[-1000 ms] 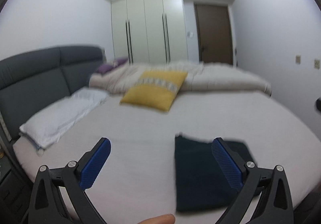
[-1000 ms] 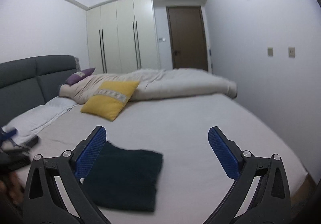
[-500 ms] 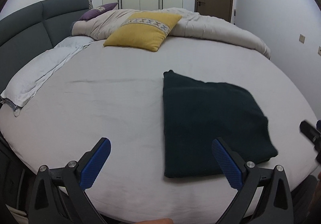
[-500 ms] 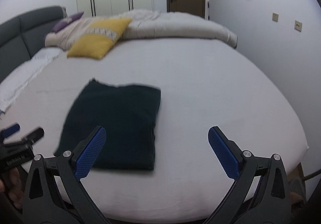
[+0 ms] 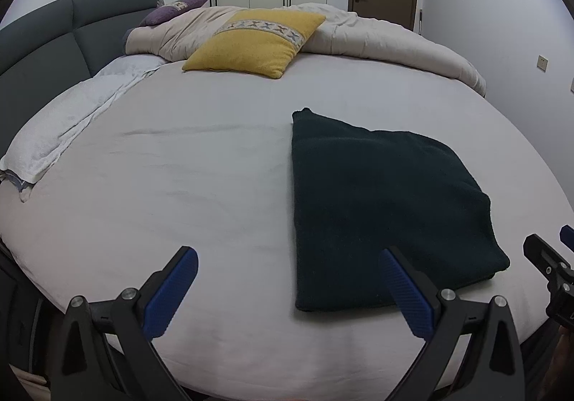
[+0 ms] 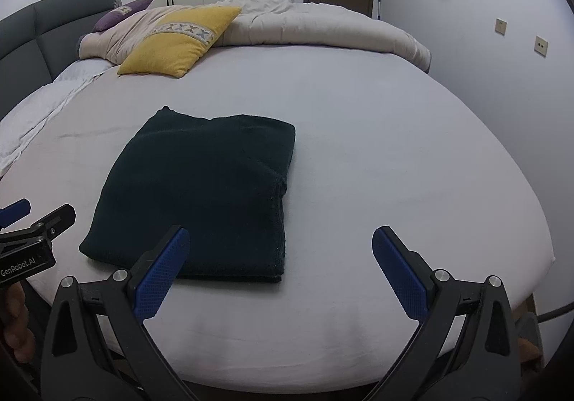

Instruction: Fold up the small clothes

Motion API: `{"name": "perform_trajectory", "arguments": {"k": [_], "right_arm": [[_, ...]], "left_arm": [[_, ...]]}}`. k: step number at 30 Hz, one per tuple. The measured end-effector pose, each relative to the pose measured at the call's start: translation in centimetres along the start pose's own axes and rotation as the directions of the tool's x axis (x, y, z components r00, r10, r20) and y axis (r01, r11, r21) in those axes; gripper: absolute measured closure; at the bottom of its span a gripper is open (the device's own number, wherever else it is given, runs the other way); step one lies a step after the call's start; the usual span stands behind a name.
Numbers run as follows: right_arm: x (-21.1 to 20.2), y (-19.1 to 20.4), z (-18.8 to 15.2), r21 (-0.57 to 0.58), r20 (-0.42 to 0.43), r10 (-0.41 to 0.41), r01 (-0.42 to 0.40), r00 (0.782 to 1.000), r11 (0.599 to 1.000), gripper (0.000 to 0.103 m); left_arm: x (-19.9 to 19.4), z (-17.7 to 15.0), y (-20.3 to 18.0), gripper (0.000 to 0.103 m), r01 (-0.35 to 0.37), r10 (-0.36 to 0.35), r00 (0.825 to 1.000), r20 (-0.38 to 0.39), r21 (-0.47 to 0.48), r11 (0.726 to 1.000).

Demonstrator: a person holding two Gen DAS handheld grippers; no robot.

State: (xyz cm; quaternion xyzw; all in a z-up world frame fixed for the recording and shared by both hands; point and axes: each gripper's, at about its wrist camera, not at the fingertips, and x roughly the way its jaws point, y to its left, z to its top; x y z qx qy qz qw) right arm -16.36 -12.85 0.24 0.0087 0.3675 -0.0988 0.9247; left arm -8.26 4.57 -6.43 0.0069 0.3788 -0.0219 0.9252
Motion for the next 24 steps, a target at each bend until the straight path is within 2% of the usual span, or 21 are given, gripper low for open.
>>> {"name": "perform_trajectory", "arguments": {"k": [24], "right_arm": [[0.4,-0.1,-0.4,-0.004,-0.046,0.010,-0.010,0.999,1.000,0.000]], "left_arm": [[0.5,-0.3,0.1,0.000,-0.008,0.008,1.000,-0.010,0.008,1.000]]}}
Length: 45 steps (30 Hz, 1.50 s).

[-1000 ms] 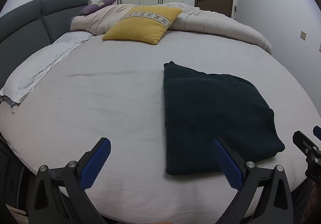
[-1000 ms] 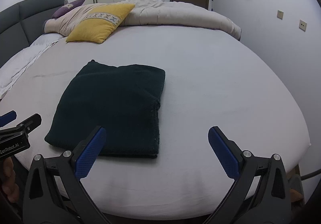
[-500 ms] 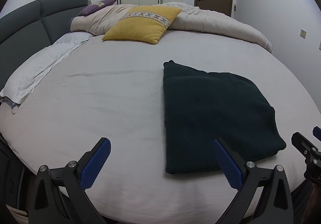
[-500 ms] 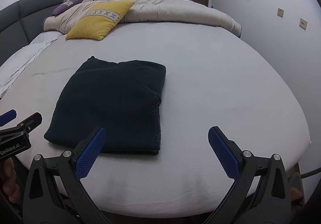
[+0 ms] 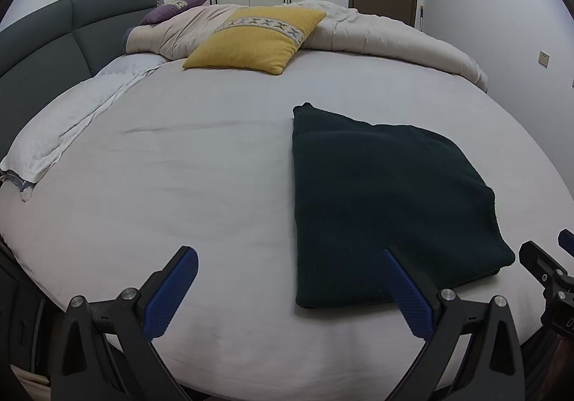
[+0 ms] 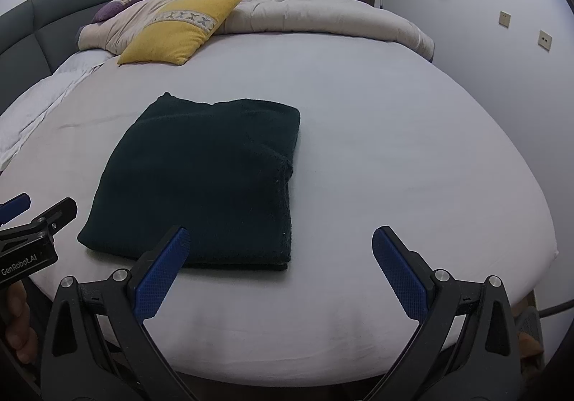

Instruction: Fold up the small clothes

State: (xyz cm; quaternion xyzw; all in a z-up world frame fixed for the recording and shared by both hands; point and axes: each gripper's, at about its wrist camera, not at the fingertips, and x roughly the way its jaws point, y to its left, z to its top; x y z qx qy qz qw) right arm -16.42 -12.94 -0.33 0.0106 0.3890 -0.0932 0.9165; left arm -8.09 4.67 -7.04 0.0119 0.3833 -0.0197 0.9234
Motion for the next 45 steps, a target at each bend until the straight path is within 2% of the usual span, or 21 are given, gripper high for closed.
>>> {"name": "perform_trajectory", "arguments": {"k": [45], "right_arm": [[0.20,0.37,-0.26,-0.003,-0.008,0.005,-0.005,1.000,1.000,0.000]], "left_arm": [[0.32,-0.43,0.21,0.000,0.001,-0.001,1.000,-0.004,0.007,1.000]]}}
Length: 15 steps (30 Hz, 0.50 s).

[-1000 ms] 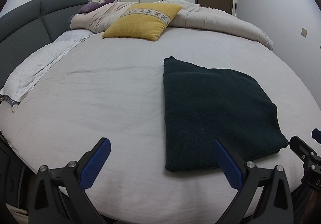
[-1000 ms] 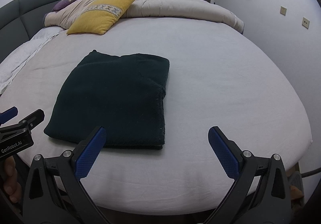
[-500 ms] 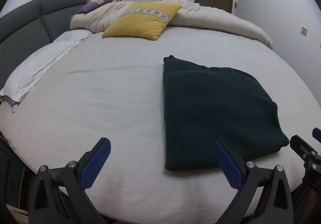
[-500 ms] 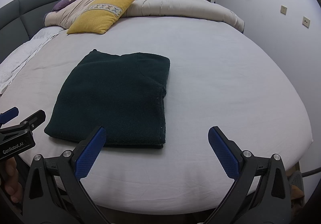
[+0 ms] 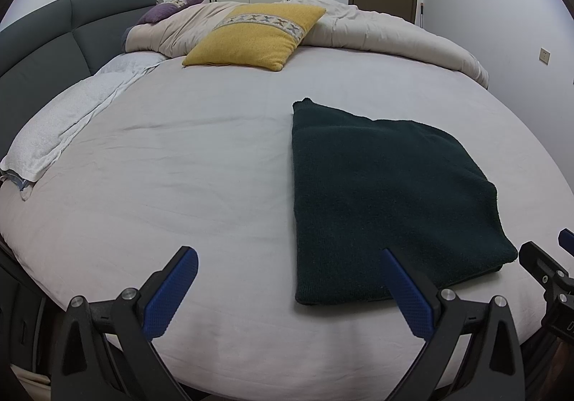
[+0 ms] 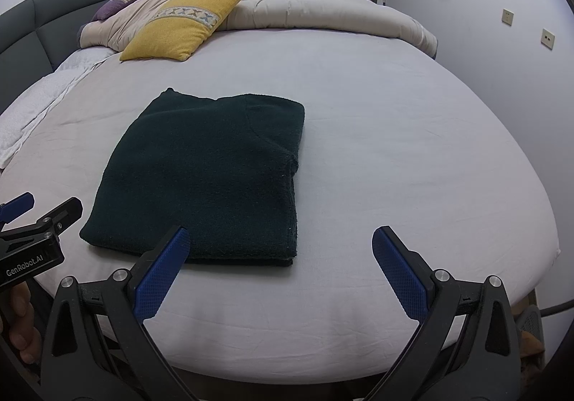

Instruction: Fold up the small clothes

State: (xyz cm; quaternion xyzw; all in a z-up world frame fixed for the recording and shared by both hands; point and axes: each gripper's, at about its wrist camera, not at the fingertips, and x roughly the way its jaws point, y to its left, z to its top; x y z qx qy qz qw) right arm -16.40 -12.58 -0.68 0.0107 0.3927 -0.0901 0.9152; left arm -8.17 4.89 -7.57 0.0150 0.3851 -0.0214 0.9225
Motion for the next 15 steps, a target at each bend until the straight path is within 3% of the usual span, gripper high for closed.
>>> {"name": "perform_trajectory", "arguments": {"k": [15], "right_arm": [[0.01,-0.02,-0.22,-0.002,-0.002,0.004,-0.004,1.000,1.000,0.000]], "left_arm": [[0.07,-0.26,0.23,0.000,0.002,-0.002,1.000,-0.002,0.000,1.000]]}}
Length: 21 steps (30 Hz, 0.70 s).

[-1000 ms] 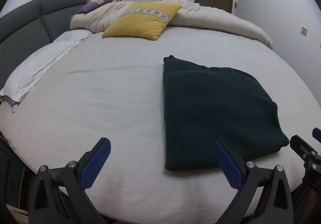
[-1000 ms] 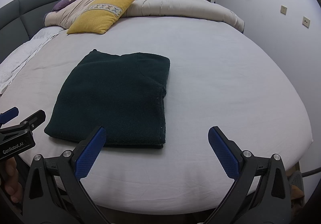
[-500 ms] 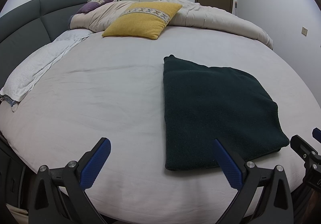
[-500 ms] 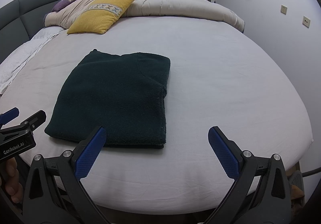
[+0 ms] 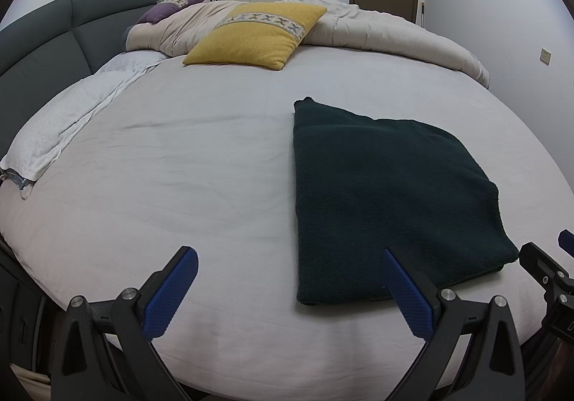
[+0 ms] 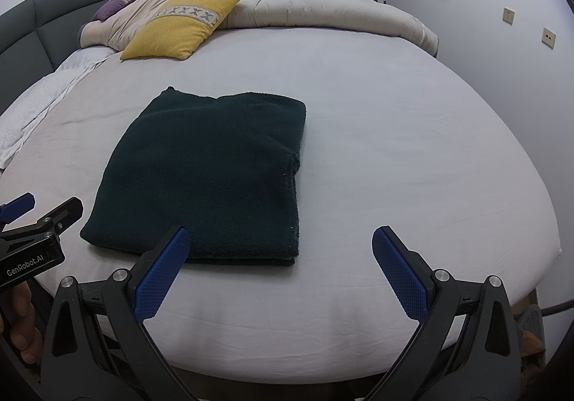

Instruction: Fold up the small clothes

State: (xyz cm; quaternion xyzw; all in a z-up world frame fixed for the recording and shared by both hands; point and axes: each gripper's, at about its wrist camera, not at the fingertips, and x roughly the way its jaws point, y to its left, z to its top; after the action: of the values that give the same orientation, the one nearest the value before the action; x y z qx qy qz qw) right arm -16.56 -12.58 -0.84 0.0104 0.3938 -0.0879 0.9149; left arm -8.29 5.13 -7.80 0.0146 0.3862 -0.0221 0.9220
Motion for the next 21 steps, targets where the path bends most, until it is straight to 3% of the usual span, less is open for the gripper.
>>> {"name": "perform_trajectory", "arguments": {"k": [21], "right_arm": [[0.02,-0.22,-0.09,-0.003,-0.003,0.005,-0.005,1.000,1.000,0.000]], "left_arm": [[-0.07,-0.19,0.12,0.000,0.001,-0.001,1.000,-0.001,0.000,1.000]]}}
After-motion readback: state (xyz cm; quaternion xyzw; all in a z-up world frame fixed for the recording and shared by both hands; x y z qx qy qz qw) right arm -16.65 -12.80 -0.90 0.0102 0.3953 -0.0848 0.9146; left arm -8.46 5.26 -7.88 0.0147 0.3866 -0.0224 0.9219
